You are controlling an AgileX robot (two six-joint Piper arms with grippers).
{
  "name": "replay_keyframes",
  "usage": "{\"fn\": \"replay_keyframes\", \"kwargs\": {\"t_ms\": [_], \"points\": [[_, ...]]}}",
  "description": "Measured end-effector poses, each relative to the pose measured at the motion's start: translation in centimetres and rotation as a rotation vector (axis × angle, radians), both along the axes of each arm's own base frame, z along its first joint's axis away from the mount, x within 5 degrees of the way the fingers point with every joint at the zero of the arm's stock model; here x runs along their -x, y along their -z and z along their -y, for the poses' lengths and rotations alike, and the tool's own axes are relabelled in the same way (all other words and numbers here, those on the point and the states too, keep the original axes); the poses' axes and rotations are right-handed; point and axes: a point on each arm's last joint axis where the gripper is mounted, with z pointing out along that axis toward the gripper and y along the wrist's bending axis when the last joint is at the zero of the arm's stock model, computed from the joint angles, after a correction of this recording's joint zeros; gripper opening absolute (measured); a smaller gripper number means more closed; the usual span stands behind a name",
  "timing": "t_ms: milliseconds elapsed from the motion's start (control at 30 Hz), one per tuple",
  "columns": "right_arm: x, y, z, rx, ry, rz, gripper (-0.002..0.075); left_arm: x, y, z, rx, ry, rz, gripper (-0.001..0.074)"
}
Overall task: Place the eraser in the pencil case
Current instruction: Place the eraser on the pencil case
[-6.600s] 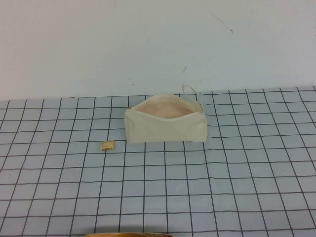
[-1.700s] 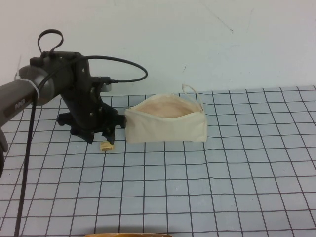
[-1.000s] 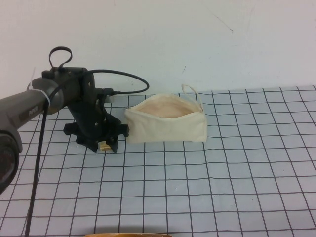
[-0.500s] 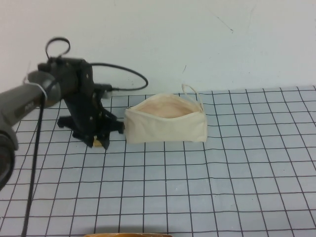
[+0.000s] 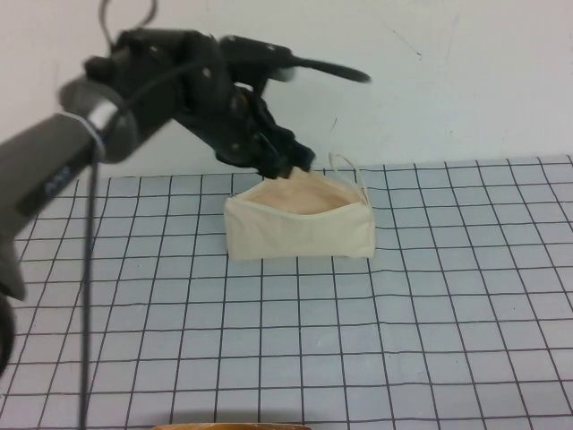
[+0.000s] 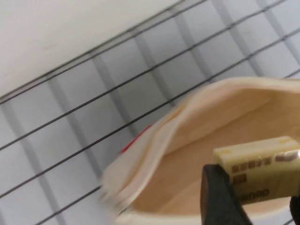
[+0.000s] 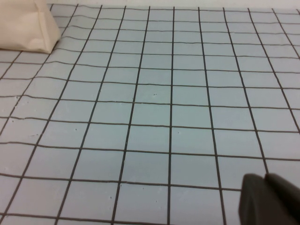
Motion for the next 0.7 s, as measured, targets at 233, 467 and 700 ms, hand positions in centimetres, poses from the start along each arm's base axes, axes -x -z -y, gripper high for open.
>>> {"fn": "replay_keyframes", "kwargs": {"t_ms": [233,467,700], "points": [[0.0,0.0,0.0,0.000,0.000,0.000,-0.0003,-0.9,3.1,1.7,0.001,0.018,-0.009,0.0281],[0.0,0.0,0.0,0.000,0.000,0.000,-0.0003,-1.1,3.7,2.0,0.028,0.013,-0.032,0.0344],[0.0,0.0,0.0,0.000,0.000,0.000,-0.0003,-0.6,2.9,1.6,-0.016,0.028,-0.061,0.0397]]}}
